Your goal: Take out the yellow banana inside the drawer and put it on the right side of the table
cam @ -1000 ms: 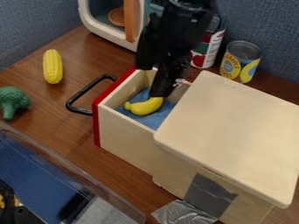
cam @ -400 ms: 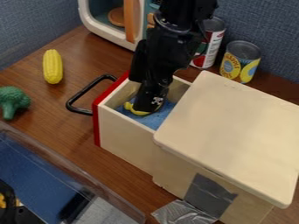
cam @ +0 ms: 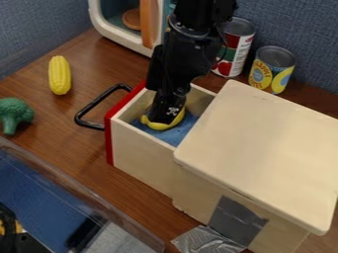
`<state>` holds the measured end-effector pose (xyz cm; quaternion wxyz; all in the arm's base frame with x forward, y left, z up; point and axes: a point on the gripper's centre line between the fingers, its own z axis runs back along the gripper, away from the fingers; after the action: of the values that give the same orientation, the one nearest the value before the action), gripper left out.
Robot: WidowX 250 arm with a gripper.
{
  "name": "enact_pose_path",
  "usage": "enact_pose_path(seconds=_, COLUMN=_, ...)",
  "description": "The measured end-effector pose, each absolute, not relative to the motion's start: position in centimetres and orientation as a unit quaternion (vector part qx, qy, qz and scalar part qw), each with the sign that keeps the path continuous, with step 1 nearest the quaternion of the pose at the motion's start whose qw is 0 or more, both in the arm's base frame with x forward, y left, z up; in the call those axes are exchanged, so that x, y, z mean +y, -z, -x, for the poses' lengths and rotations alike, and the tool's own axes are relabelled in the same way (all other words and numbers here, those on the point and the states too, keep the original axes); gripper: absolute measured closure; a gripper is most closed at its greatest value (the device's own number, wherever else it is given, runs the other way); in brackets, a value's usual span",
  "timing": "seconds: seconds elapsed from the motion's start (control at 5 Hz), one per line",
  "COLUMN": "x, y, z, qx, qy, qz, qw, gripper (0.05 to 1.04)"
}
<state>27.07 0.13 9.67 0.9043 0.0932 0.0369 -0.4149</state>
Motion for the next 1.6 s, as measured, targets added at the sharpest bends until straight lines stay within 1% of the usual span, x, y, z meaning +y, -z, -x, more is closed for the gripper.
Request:
enact_pose_path(seconds=0.2, x=0.8, y=-9.0, z=-27.6, qx=0.038, qy=0.415, qz=-0.082, qw=0.905, gripper=0.082)
enact_pose_path(seconds=0.4, x=0.9, y=-8.9, z=-28.2, qx=0.03, qy=0.421, qz=-0.078, qw=0.903, gripper=0.082)
enact_pose_path(seconds=0.8, x=0.9, y=-8.6, z=-28.9, qx=0.028, qy=0.427, qz=-0.074, qw=0.901, gripper=0.081)
enact_pose_path(seconds=1.0, x=1.0, y=-8.5, z=-28.4, qx=0.022, qy=0.439, qz=-0.071, qw=0.895, gripper=0.083)
enact_pose_path(seconds=1.2, x=0.7, y=-7.7, z=-27.3, qx=0.022, qy=0.45, qz=-0.072, qw=0.89, gripper=0.084)
enact_pose_path(seconds=1.4, x=-0.1, y=-6.9, z=-26.4, qx=0.03, qy=0.472, qz=-0.07, qw=0.878, gripper=0.085)
enact_pose_path(seconds=1.6, x=-0.8, y=-6.8, z=-26.0, qx=0.02, qy=0.487, qz=-0.077, qw=0.87, gripper=0.085)
